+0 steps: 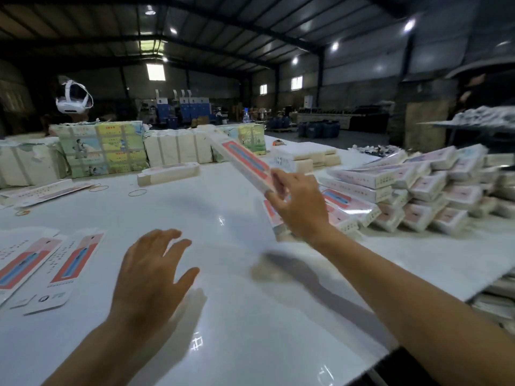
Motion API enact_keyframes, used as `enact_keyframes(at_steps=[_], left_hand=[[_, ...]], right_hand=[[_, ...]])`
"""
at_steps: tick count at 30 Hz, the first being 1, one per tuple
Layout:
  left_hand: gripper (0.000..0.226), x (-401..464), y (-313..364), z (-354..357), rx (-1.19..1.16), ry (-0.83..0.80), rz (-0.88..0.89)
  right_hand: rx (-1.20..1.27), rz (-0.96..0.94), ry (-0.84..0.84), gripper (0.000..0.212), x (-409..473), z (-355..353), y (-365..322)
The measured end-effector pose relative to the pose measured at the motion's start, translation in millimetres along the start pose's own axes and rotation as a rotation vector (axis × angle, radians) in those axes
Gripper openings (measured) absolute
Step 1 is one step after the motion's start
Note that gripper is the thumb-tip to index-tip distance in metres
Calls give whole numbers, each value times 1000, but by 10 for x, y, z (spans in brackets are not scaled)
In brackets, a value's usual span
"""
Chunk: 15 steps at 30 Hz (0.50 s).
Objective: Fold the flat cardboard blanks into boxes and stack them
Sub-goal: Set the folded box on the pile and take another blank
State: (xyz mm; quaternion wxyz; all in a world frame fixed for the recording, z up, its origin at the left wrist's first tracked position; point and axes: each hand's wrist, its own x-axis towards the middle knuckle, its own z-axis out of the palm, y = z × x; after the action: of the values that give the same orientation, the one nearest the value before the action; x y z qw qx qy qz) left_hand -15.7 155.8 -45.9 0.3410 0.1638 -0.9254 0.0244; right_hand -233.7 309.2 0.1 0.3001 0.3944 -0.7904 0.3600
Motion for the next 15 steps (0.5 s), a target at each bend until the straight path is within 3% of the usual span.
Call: enact_keyframes(at_steps=[3, 7, 11, 15], left_hand=[[27, -46, 0, 76, -78, -170, -79], [9, -57, -44, 168, -170, -300, -99], [8, -35, -42, 217, -187, -319, -138], [9, -42, -33, 203, -227, -305, -161]], right_hand=[[-181, 246, -1, 42, 213, -174, 525], [-401, 484, -152, 35, 50, -236, 1099], [-613, 425, -210, 43, -161, -144, 1232], [-620, 414, -240, 42, -140, -191, 1153]])
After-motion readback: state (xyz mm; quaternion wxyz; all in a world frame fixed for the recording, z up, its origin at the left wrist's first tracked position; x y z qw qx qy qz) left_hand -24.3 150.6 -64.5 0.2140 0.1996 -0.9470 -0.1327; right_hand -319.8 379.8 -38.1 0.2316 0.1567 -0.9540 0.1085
